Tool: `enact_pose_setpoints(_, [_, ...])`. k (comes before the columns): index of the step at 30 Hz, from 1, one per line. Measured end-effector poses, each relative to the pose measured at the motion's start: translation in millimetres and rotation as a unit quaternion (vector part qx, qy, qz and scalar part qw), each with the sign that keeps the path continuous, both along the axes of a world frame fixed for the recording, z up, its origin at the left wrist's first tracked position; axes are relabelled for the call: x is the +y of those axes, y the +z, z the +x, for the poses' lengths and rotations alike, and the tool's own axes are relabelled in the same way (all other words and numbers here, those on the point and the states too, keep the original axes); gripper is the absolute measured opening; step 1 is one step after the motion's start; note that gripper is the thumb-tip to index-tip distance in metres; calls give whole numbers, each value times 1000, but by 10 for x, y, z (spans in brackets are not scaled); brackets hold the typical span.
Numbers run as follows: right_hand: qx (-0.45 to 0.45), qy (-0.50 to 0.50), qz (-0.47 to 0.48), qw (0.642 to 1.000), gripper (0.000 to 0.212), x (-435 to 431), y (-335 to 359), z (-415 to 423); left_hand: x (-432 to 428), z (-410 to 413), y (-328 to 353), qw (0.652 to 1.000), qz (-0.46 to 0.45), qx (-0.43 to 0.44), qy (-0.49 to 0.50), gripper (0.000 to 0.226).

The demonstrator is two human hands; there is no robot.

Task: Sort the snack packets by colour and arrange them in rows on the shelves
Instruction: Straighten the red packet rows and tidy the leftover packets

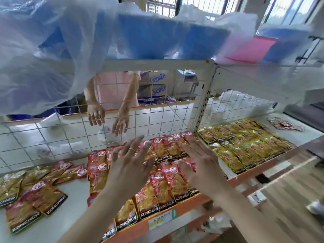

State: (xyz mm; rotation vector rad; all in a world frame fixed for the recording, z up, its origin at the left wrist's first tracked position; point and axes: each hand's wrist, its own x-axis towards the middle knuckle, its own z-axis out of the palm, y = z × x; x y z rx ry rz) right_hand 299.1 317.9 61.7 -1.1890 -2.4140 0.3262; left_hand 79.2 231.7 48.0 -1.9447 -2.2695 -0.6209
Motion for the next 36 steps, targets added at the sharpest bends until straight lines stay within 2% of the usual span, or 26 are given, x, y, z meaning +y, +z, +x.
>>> enact_pose_setpoints(11, [35, -91, 30, 995, 66, -151, 338, 1017, 120, 809, 298, 996, 15, -1, -88, 73])
enact_pose_setpoints(17, [60, -118, 40, 990, 60, 67, 361, 1781, 358, 1540, 520, 993, 35, 22, -114, 69])
enact_pose_setpoints(20, [55, -121, 41, 990, 71, 155, 377, 2189, 512, 1989, 566, 992, 39, 23, -117, 69])
enact_pose_setpoints(22, [59, -121, 42, 990, 74, 199, 385, 2473, 603, 2310, 555, 992, 43, 14, -119, 68])
enact_pose_setpoints(28, [63, -125, 33, 990, 63, 363, 326, 3296, 870, 3239, 421, 991, 42, 18, -124, 66])
enact_pose_setpoints(32, [48, -134, 19, 990, 71, 517, 226, 3759, 1009, 3726, 343, 991, 25, 10, -129, 67])
enact_pose_setpoints(36, [62, -135, 22, 989, 68, 632, 133, 4081, 1136, 4024, 270, 991, 7, 14, -132, 69])
